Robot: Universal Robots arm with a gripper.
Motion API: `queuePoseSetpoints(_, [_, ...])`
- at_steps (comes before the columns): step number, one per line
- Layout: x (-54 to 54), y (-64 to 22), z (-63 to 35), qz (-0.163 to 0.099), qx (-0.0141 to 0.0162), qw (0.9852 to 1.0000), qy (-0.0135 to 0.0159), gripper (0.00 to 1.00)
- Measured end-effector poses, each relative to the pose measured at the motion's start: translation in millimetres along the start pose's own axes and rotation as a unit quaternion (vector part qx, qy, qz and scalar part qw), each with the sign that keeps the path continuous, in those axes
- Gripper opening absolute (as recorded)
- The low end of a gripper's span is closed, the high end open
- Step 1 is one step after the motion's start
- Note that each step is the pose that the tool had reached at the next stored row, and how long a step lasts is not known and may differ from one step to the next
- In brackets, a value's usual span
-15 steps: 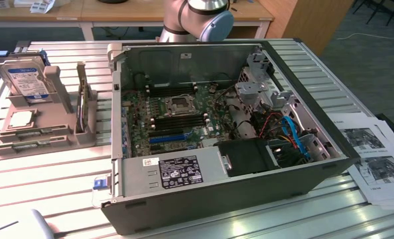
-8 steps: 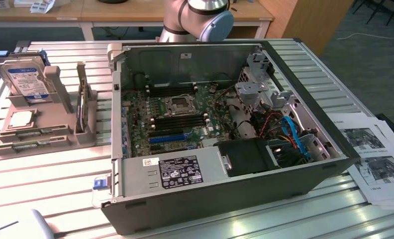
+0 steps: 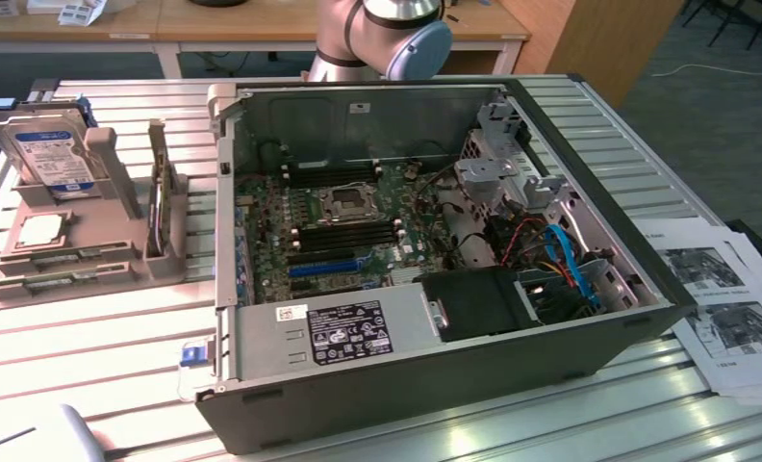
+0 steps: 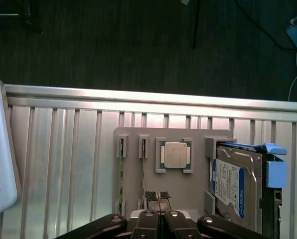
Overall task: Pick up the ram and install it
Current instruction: 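Pick up the ram and move it above insertion slot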
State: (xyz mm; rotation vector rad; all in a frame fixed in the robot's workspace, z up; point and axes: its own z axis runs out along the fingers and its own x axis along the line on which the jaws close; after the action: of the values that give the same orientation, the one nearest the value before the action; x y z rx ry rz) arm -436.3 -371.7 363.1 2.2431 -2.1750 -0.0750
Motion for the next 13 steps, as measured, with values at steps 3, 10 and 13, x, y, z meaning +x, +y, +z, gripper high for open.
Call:
queuePoseSetpoints(3, [0.0, 0.0, 0.0, 0.000, 0.0000, 1.0000, 0.0000, 0.10])
queuePoseSetpoints(10, [-0.1, 1.2, 0.1, 0.000, 0.0076, 1.0000, 0.0002, 0.10])
queuePoseSetpoints(13, [0.0, 1.2, 0.0, 0.000, 0.0091, 1.0000, 0.0003, 0.10])
